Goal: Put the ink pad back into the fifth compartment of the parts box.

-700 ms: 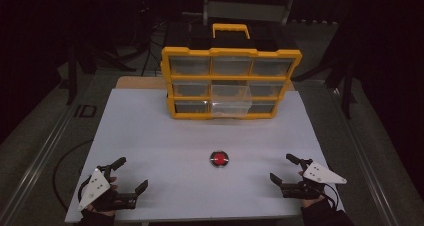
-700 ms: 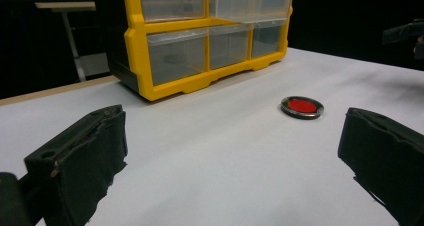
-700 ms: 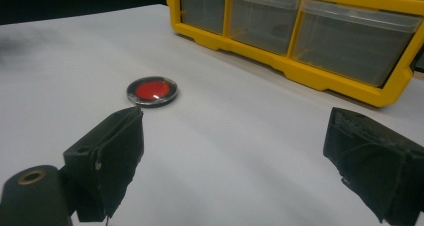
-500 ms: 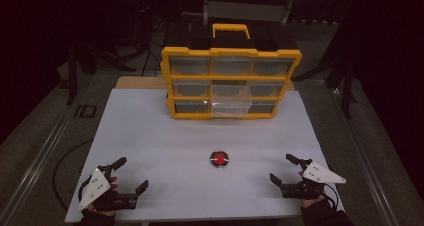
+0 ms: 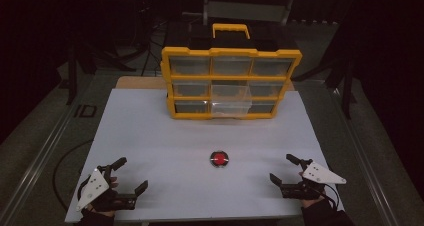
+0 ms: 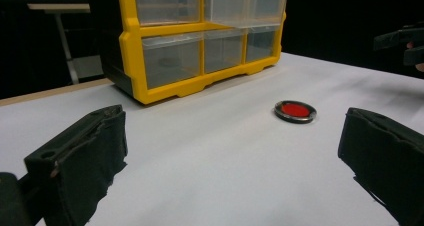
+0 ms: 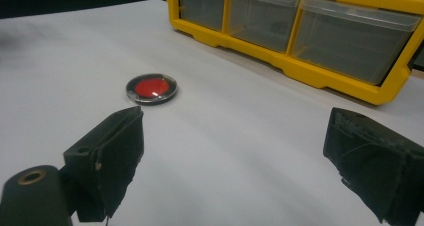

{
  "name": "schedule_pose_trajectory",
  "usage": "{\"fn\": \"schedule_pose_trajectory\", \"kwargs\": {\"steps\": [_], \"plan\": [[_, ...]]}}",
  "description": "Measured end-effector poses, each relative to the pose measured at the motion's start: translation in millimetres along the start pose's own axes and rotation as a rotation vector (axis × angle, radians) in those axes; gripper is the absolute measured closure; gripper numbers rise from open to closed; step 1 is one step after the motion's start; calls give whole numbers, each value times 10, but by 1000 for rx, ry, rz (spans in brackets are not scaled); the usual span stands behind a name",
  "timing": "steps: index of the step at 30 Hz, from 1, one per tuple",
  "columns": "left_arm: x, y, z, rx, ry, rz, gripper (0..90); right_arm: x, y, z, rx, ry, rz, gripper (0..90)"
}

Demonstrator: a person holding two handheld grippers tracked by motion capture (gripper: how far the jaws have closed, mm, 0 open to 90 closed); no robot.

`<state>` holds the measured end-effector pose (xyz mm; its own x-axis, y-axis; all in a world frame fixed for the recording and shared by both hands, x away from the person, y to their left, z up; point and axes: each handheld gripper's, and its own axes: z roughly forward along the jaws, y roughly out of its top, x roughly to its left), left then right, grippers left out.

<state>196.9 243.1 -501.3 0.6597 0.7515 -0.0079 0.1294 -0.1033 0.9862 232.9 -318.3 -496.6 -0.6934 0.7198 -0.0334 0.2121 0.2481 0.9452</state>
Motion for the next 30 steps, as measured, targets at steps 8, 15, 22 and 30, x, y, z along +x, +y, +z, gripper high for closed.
{"fn": "schedule_pose_trajectory", "kwargs": {"steps": [8,15,22,30], "plan": [[4,-1,-2,-6,-4,-8,0,22,44,4,19,7,-1,88],[5,-3,-1,-3,-4,-9,0,61,129,-11,25,7,-7,78],[11,-3,-3,-7,-5,-15,0,57,271,-46,20,26,2,78],[19,-6,2,-7,-6,-18,0,42,437,-27,9,34,-23,77]]}}
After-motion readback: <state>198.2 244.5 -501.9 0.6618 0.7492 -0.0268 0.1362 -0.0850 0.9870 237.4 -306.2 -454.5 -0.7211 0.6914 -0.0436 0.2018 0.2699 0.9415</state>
